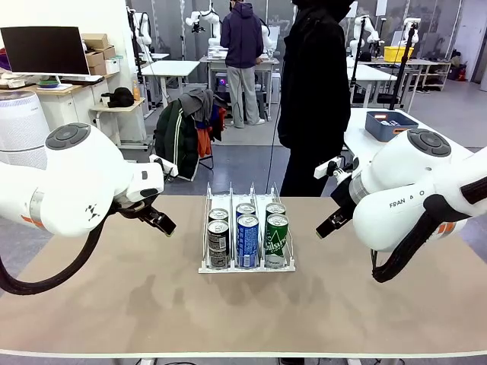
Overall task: Fill the beverage cans into the dispenser.
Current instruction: Pick up the Ionic drink handed by the human.
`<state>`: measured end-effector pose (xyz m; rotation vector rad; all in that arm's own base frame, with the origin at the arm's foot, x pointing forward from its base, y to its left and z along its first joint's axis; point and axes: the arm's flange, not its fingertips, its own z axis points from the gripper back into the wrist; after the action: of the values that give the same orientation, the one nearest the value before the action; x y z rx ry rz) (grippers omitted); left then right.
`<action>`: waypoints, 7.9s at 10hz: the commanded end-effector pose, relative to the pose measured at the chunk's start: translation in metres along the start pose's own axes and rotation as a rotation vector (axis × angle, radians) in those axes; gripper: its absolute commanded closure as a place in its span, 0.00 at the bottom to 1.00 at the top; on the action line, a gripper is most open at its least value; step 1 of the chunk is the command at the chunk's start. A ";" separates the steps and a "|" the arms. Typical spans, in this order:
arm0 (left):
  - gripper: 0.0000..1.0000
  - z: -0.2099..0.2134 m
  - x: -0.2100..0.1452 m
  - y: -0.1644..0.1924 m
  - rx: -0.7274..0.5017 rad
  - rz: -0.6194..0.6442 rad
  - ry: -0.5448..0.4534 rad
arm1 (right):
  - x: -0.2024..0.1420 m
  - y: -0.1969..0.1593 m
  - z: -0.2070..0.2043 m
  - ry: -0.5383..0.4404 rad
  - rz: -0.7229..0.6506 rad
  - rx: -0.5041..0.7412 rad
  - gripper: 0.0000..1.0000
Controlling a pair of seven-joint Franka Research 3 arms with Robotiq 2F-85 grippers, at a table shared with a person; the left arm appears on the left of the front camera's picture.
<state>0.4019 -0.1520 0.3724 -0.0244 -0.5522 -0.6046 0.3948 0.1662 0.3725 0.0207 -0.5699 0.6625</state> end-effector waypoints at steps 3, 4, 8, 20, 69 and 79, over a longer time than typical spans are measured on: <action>0.00 0.000 0.000 0.000 0.000 0.001 0.000 | 0.000 0.000 0.000 0.000 -0.001 0.000 0.00; 0.00 0.000 0.000 0.000 0.000 0.001 0.000 | 0.000 0.000 0.000 0.000 -0.001 0.000 0.00; 0.00 0.000 0.000 0.000 0.000 0.001 0.000 | -0.001 0.002 0.044 0.014 0.123 0.172 0.00; 0.00 0.000 0.000 0.000 0.000 0.001 0.000 | 0.074 -0.078 0.227 -0.092 0.160 0.379 0.00; 0.00 0.000 0.000 0.000 0.000 0.001 0.000 | 0.109 -0.118 0.359 -0.236 0.153 0.309 0.00; 0.00 0.211 0.009 0.067 -0.434 -0.280 -0.068 | 0.109 -0.118 0.359 -0.236 0.153 0.309 0.00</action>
<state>0.3392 -0.0770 0.5625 -0.3401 -0.4629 -0.9371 0.3568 0.0643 0.7506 0.3494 -0.6960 0.8998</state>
